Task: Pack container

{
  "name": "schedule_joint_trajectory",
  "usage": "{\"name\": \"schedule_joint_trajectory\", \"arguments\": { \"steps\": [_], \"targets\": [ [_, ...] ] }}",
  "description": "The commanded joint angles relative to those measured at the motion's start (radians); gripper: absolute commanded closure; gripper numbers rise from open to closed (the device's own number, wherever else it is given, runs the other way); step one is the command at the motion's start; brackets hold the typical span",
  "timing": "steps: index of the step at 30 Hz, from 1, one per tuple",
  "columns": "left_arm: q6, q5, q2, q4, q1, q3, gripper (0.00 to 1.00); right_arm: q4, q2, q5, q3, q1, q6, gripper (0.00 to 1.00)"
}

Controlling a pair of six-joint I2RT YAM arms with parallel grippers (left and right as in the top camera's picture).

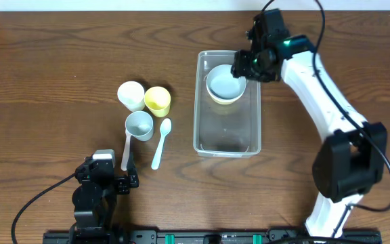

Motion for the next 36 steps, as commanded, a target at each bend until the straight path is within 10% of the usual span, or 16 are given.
{"name": "schedule_joint_trajectory", "arguments": {
  "steps": [1,13,36],
  "targets": [
    [0.006,-0.002,-0.006,-0.006,-0.002,-0.006,0.02,-0.054,-0.173,0.037,0.066,-0.066,-0.021,0.32],
    [0.007,-0.002,-0.006,-0.004,-0.002,-0.006,0.03,-0.428,-0.371,0.15,0.06,-0.478,-0.021,0.01],
    [-0.186,0.056,0.174,-0.032,-0.002,0.271,0.02,-0.445,-0.365,0.161,0.01,-0.592,-0.021,0.01]
  ]
}}
